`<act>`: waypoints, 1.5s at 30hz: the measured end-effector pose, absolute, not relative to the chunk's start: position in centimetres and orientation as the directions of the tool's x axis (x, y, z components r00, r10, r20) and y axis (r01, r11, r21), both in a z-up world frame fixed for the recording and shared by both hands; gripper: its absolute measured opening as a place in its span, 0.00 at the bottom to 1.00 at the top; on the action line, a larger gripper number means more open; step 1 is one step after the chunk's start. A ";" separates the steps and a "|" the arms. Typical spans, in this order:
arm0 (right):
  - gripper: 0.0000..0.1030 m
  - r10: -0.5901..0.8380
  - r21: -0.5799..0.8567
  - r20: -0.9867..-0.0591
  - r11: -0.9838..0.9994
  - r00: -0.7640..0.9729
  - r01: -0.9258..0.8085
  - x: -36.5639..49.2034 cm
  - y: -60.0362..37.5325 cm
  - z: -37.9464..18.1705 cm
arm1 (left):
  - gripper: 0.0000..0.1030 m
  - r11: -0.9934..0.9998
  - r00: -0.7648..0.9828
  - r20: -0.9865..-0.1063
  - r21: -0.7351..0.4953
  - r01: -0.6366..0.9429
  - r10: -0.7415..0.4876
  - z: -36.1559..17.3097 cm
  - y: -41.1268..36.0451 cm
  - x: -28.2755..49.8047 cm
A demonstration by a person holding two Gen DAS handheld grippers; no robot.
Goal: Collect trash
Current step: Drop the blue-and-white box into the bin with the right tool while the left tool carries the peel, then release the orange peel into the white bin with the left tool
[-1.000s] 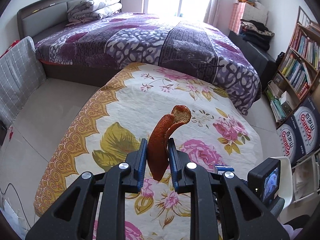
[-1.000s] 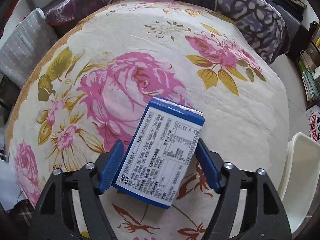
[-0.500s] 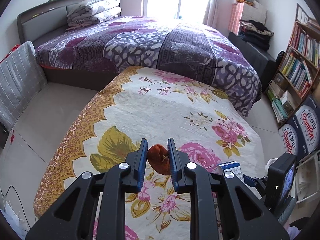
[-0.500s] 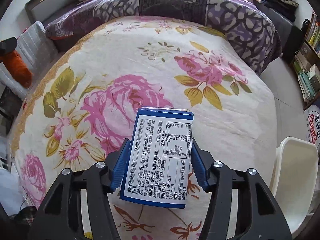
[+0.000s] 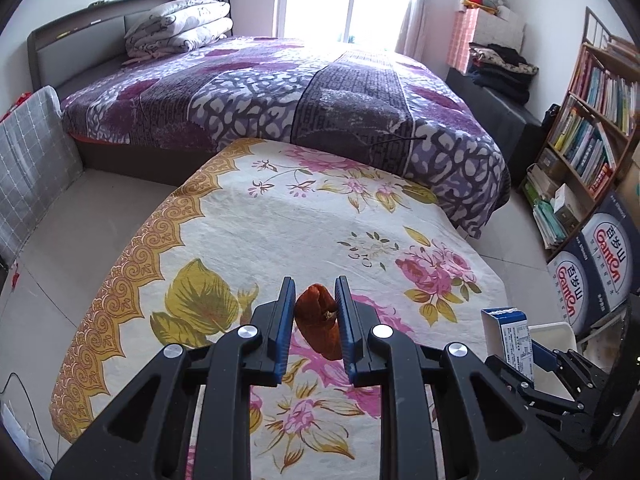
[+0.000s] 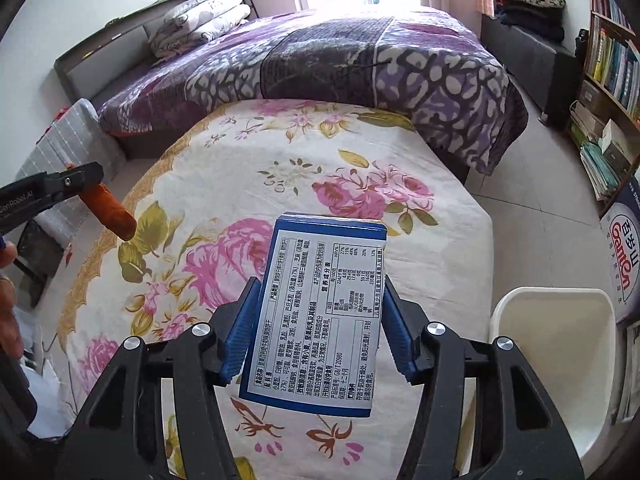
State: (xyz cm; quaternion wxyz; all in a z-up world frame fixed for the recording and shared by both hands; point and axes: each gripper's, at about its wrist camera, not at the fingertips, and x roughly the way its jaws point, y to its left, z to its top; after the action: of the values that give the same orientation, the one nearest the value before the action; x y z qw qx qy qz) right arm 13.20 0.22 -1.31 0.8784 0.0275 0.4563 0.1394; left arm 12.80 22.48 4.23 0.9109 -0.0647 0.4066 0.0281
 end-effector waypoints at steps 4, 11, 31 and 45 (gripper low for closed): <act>0.54 0.267 0.207 -0.790 0.963 0.551 -0.170 13.2 -2.5 -0.9 | 0.20 0.993 0.675 -0.738 -0.089 -0.076 -0.014 4.5 20.1 13.1; 0.54 0.239 0.240 -0.773 0.968 0.588 -0.078 13.2 -8.2 0.9 | 0.20 0.995 0.682 -0.727 -0.098 0.010 -0.079 5.1 15.1 13.7; 0.61 0.010 0.205 -0.797 0.945 0.604 0.254 11.2 -24.9 2.3 | 0.20 0.922 0.576 -0.750 -0.115 0.371 -0.326 2.8 -4.8 13.1; 0.71 -0.061 0.270 -0.759 0.876 0.648 0.399 7.7 -33.4 3.4 | 0.35 0.827 0.454 -0.768 -0.171 0.535 -0.452 0.8 -13.5 10.8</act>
State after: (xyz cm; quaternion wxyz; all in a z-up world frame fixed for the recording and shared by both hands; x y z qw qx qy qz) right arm 7.69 -33.40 3.42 0.8826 0.2121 0.3987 -0.1304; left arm 10.85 -13.52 0.82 0.8512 0.0476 0.4349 -0.2898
